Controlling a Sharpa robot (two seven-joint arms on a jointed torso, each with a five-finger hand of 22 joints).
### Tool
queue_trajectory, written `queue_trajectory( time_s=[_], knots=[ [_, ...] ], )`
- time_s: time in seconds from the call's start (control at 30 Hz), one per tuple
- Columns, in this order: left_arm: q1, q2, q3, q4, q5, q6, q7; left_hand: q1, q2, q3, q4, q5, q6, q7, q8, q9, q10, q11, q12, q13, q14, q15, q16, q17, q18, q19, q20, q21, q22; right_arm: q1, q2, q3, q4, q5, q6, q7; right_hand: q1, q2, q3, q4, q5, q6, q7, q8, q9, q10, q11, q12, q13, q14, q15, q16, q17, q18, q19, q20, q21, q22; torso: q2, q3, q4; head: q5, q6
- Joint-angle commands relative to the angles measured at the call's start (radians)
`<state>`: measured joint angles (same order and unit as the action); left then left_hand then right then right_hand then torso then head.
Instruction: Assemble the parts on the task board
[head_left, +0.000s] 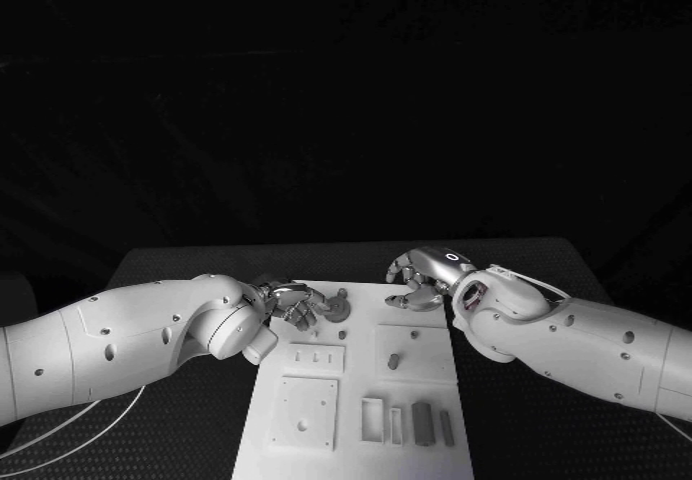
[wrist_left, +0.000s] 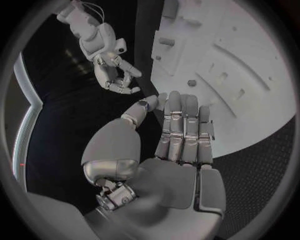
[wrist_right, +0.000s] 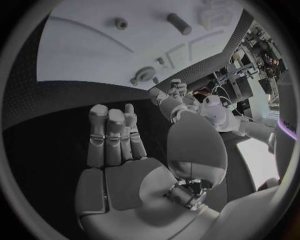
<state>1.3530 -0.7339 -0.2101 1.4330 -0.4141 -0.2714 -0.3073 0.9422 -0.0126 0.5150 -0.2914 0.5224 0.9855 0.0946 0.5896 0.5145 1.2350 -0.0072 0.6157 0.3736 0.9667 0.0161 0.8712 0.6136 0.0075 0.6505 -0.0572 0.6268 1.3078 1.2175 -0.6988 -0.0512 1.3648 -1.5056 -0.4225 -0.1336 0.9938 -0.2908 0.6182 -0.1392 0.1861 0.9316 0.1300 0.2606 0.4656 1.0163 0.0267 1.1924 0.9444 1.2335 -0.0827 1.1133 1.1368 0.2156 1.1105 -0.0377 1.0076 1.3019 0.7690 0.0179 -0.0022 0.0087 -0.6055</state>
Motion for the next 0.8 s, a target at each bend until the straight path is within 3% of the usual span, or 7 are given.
queue_trajectory(
  time_s=[0.03, 0.2, 0.27, 0.33, 0.47, 0.6, 0.8],
  knots=[
    [0.003, 0.002, 0.001, 0.004, -0.183, 0.092, -0.155, 0.03, 0.017, 0.003, 0.001, 0.005, 0.051, -0.042, -0.003, 0.013, 0.017, -0.01, -0.007, -0.003, 0.006, -0.003, 0.005, -0.003, -0.008, 0.007, -0.005, 0.007, 0.019, 0.014, -0.001, 0.009, -0.036, 0.229, -0.051, 0.073, -0.003, 0.005, -0.003, 0.004, 0.007, -0.015, 0.009, -0.006, -0.001, -0.004, -0.001, -0.003, -0.002, -0.002, 0.0, -0.004, -0.002, 0.046, -0.003, 0.001, -0.005, -0.001, 0.0, 0.0024, 0.0002, 0.0, -0.006],
    [0.004, 0.004, 0.001, 0.008, -0.261, 0.114, -0.215, 0.03, 0.017, 0.003, 0.001, 0.006, 0.053, -0.042, -0.004, 0.014, 0.018, -0.01, -0.008, -0.003, 0.007, -0.003, 0.005, -0.003, -0.008, 0.008, -0.006, 0.008, 0.019, 0.019, 0.012, 0.047, -0.105, 0.37, -0.052, 0.11, 0.002, 0.01, 0.0, 0.005, 0.029, -0.016, 0.01, -0.006, -0.001, -0.004, -0.001, -0.003, -0.004, -0.001, 0.001, -0.005, -0.004, 0.046, -0.003, 0.002, -0.006, -0.002, 0.001, 0.0023, 0.0025, 0.002, -0.011],
    [0.004, 0.004, 0.0, 0.009, -0.293, 0.114, -0.226, 0.035, 0.007, -0.003, 0.0, 0.045, 0.067, -0.048, -0.005, 0.024, 0.039, -0.02, 0.002, -0.001, 0.027, -0.014, 0.023, 0.0, -0.007, 0.031, -0.02, 0.038, 0.026, 0.022, 0.02, 0.063, -0.133, 0.439, -0.059, 0.133, 0.001, 0.019, 0.0, 0.008, 0.046, -0.018, 0.011, -0.007, -0.001, -0.006, 0.001, -0.004, -0.008, -0.004, 0.002, -0.008, -0.007, 0.046, -0.005, 0.004, -0.009, -0.002, 0.001, 0.0029, 0.0034, 0.004, -0.016],
    [0.004, 0.004, -0.001, 0.011, -0.323, 0.115, -0.231, 0.038, 0.006, -0.008, 0.0, 0.045, 0.071, -0.049, -0.012, 0.031, 0.054, -0.027, 0.016, 0.009, 0.038, -0.022, 0.035, 0.001, -0.007, 0.042, -0.031, 0.06, 0.026, 0.03, 0.027, 0.074, -0.158, 0.515, -0.06, 0.156, -0.002, 0.024, -0.008, 0.008, 0.059, -0.022, 0.013, -0.008, -0.001, -0.015, 0.004, -0.015, -0.02, -0.017, 0.005, -0.02, -0.015, 0.046, -0.018, 0.01, -0.022, -0.006, 0.001, 0.0033, 0.0038, 0.006, -0.022],
    [0.004, 0.005, -0.005, 0.018, -0.358, 0.126, -0.242, 0.046, 0.004, -0.022, 0.0, 0.048, 0.08, -0.052, -0.031, 0.047, 0.081, -0.047, 0.073, 0.058, 0.079, -0.053, 0.092, 0.016, 0.001, 0.093, -0.067, 0.138, 0.026, 0.047, 0.038, 0.088, -0.194, 0.596, -0.054, 0.189, -0.011, 0.041, -0.027, -0.001, 0.083, -0.032, 0.017, -0.009, 0.0, -0.035, 0.008, -0.054, -0.061, -0.046, 0.01, -0.057, -0.044, 0.046, -0.052, 0.029, -0.058, -0.016, 0.001, 0.0025, 0.0025, 0.008, -0.03],
    [0.004, 0.008, -0.006, 0.022, -0.378, 0.134, -0.25, 0.051, 0.005, -0.028, 0.0, 0.052, 0.089, -0.059, -0.048, 0.065, 0.082, -0.062, 0.134, 0.117, 0.104, -0.083, 0.157, 0.034, 0.007, 0.125, -0.098, 0.213, 0.026, 0.059, 0.048, 0.095, -0.22, 0.625, -0.055, 0.197, -0.019, 0.053, -0.04, -0.011, 0.097, -0.041, 0.023, -0.009, 0.002, -0.061, 0.015, -0.096, -0.106, -0.084, 0.018, -0.098, -0.079, 0.044, -0.09, 0.052, -0.1, -0.031, 0.001, 0.0019, 0.0002, 0.01, -0.035],
    [0.005, 0.021, -0.006, 0.034, -0.451, 0.152, -0.273, 0.064, 0.003, -0.033, 0.001, 0.066, 0.102, -0.074, -0.085, 0.103, 0.119, -0.083, 0.338, 0.289, 0.174, -0.169, 0.344, 0.097, 0.037, 0.217, -0.169, 0.407, 0.025, 0.062, 0.056, 0.097, -0.242, 0.63, -0.048, 0.197, -0.019, 0.06, -0.049, -0.017, 0.104, -0.044, 0.024, -0.008, 0.003, -0.057, 0.015, -0.097, -0.122, -0.083, 0.018, -0.099, -0.089, 0.046, -0.087, 0.059, -0.107, -0.032, 0.001, 0.0008, 0.002, 0.008, -0.047]
  ],
)
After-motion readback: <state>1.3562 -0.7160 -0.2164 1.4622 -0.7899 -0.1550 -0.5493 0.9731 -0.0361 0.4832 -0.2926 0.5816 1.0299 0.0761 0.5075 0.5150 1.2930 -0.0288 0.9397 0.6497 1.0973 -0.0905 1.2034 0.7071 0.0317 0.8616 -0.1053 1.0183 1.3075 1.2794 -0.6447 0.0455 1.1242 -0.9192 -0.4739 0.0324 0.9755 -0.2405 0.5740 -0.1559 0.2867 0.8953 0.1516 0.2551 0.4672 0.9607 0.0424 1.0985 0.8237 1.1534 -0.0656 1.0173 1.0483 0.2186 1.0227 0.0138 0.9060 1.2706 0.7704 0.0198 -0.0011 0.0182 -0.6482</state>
